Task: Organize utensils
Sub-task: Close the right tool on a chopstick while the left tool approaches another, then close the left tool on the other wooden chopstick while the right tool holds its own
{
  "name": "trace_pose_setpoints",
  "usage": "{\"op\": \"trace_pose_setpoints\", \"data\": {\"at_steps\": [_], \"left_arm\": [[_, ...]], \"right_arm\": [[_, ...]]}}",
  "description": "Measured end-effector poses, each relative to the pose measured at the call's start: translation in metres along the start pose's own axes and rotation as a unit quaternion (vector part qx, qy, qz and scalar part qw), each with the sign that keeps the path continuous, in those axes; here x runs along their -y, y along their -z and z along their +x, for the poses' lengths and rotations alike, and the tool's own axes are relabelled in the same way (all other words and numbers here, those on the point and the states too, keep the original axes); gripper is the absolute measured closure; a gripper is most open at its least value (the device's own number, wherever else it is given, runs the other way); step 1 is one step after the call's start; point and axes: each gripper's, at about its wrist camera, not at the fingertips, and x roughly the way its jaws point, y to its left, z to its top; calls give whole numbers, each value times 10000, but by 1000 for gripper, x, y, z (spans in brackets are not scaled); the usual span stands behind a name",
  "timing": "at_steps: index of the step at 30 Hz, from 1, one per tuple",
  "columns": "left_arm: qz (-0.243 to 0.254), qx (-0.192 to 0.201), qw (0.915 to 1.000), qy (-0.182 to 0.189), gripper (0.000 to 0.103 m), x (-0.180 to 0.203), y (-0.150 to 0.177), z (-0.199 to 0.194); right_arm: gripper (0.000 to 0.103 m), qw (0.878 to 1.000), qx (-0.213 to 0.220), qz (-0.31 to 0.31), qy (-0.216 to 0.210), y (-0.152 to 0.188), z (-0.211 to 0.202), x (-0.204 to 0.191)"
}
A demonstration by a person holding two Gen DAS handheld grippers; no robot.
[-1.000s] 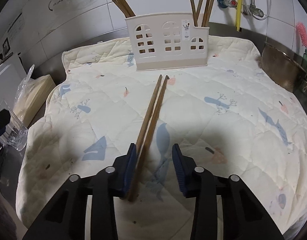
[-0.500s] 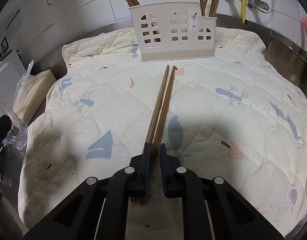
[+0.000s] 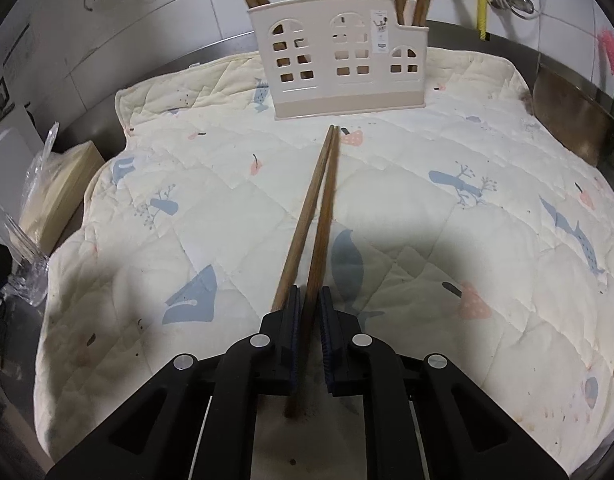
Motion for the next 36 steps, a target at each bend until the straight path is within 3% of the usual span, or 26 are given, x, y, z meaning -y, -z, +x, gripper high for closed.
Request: {"op": "trace_pose_setpoints", "data": {"at_steps": [5, 13, 20, 29, 36], "left_arm": [[133, -83, 9998, 82, 5, 15, 5, 4], [388, -322, 9974, 509, 5, 55, 22, 15], [705, -523, 9928, 815, 8, 93, 39, 29], [851, -874, 9874, 1006, 42, 120, 46, 59], [846, -1169, 9847, 980, 77, 128, 51, 82]], "right_arm": [[95, 9998, 162, -91, -4, 1, -13, 8], [96, 9984, 478, -297, -53, 6, -41, 29], [96, 9944, 963, -413, -125, 5, -72, 47], [96, 9884, 1456, -324, -284, -2, -102, 67], [96, 9861, 1597, -292, -343, -6, -107, 75]]}}
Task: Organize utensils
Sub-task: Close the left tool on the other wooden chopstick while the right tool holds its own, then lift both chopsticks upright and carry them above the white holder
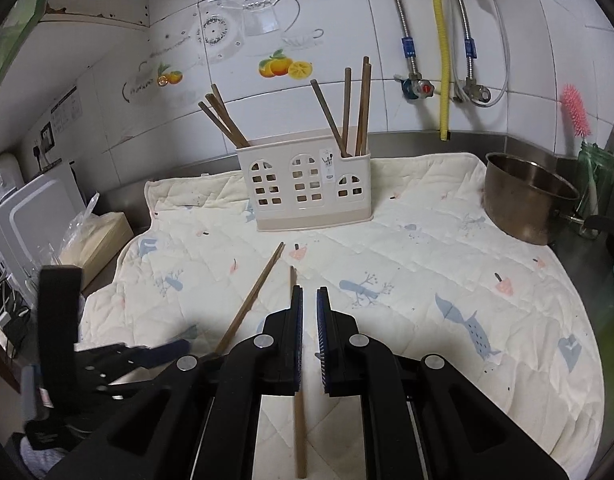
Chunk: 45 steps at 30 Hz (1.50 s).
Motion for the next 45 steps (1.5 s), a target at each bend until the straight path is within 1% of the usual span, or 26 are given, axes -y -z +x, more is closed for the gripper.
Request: {"op": "trace_pose_setpoints", "data": {"at_steps": [1, 4, 11, 12, 13, 14, 16, 17, 18, 23, 27, 30, 32, 33, 37, 40, 45], "left_arm": [[-1, -41, 10000, 9, 80, 0, 0, 2], [49, -114, 9999, 20, 81, 2, -1, 6], [43, -194, 9998, 17, 81, 4, -6, 13], [32, -184, 9998, 26, 84, 4, -6, 13], [30, -178, 9998, -1, 92, 4, -7, 13], [16, -184, 9998, -17, 95, 4, -7, 13], [-102, -182, 9998, 59, 97, -1, -8, 10], [-130, -160, 9998, 82, 97, -2, -8, 9], [-143, -105, 9998, 61, 97, -3, -10, 5], [-138, 182, 9997, 65, 97, -8, -18, -19], [-99, 411, 9991, 34, 97, -11, -26, -38], [-80, 632, 9980, 17, 97, -12, -31, -51], [43, 762, 9970, -102, 97, -9, -32, -57], [63, 778, 9969, -107, 97, -9, -32, -58], [26, 824, 9966, -49, 97, -12, -36, -62], [-61, 844, 9964, 46, 97, -17, -41, -65], [-128, 884, 9957, 237, 97, -21, -54, -71]], "right_arm": [[96, 10000, -24, 8, -23, 1, 1, 1], [95, 9999, -124, 40, -52, 6, 5, 3], [94, 9981, -584, 25, -190, 30, 15, 7], [95, 9976, -657, 16, -232, 34, 15, 7], [94, 9970, -734, 2, -254, 39, 16, 6], [93, 9965, -790, -13, -275, 42, 18, 5], [90, 9953, -897, -48, -359, 49, 19, 3], [87, 9946, -960, -46, -381, 53, 21, 2], [86, 9940, -1013, -56, -419, 56, 22, 1], [86, 9914, -1226, -97, -455, 69, 30, -3], [86, 9903, -1308, -130, -454, 76, 32, -6], [86, 9911, -1256, -219, -381, 80, 30, -9], [89, 9917, -1219, -270, -318, 81, 30, -9], [95, 9921, -1189, -325, -241, 81, 29, -10], [96, 9932, -1107, -240, -258, 78, 27, -6], [96, 9953, -900, -247, -238, 67, 19, -4], [96, 9983, -321, -404, -259, 27, 1, -5]]}}
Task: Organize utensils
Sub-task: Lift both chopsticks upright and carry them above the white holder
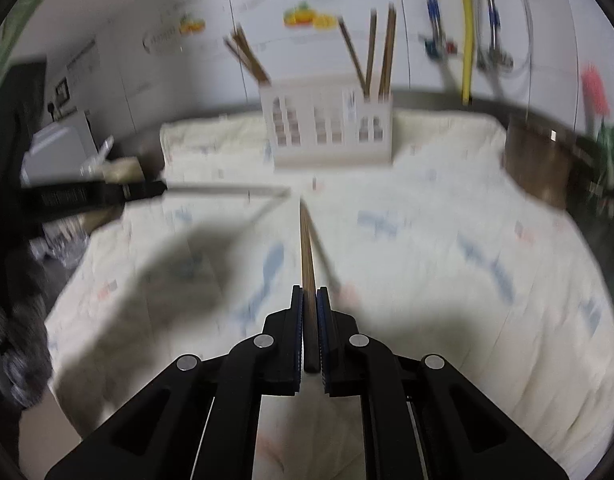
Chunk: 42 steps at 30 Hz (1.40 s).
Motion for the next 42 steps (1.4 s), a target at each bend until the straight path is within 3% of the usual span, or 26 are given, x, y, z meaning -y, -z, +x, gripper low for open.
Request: {"op": "trace_pose_setpoints", "data": {"at_steps": [6, 19, 26, 34, 38, 42], "left_arm": [[212, -2, 9998, 12, 97, 3, -26, 3], [780, 131, 9968, 87, 98, 24, -101, 2], [934, 565, 9939, 183, 98, 40, -153, -15], [1100, 1133, 9874, 96, 98, 59, -217, -25], [1097, 1427, 9836, -88, 98, 61, -248, -18], [998, 1478, 9838, -164, 98, 57, -266, -2]], "right_arm": [[96, 9982, 537, -234, -135, -63, -9, 1], [96, 9967, 481, -621, -219, -186, -7, 27], [96, 9951, 603, -696, -367, -243, -10, 31], [96, 9916, 967, -854, -63, -297, -9, 35], [96, 9917, 1064, -718, -56, -315, -3, 48], [96, 9917, 1141, -586, -25, -329, 6, 58]]}}
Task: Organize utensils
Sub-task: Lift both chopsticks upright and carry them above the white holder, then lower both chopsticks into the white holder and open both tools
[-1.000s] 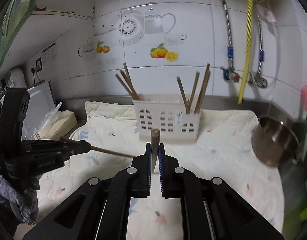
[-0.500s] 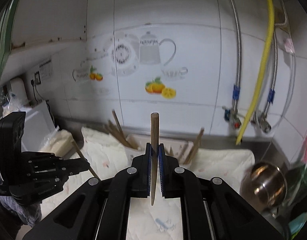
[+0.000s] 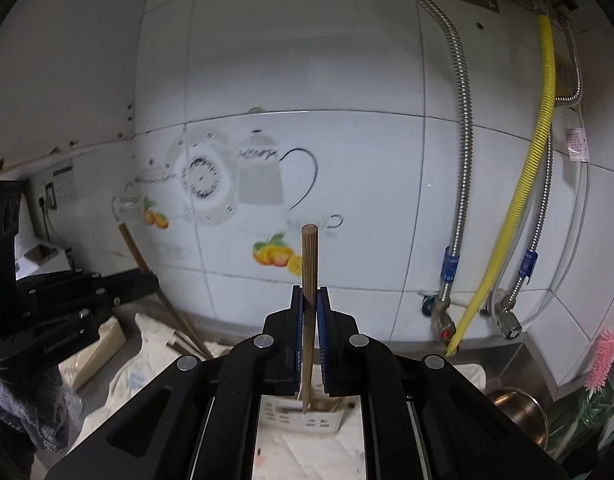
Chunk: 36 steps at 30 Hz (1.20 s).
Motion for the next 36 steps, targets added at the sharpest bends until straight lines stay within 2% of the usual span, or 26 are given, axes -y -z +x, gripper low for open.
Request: {"op": "trace_pose_setpoints", "data": {"at_steps": [6, 15, 27, 36], "left_arm": [[-111, -147, 9997, -128, 98, -10, 11, 29], [-284, -605, 9976, -187, 98, -26, 40, 55], [-267, -946, 9950, -193, 97, -28, 59, 67], [-256, -1019, 9942, -215, 97, -26, 62, 66]], "right_arm": [[96, 9999, 75, 137, 67, -3, 23, 10], [96, 9992, -343, 92, 194, 19, 62, 12], [96, 9976, -657, 16, 208, 45, 82, 7], [96, 9967, -792, -23, 184, 54, 86, 3]]}}
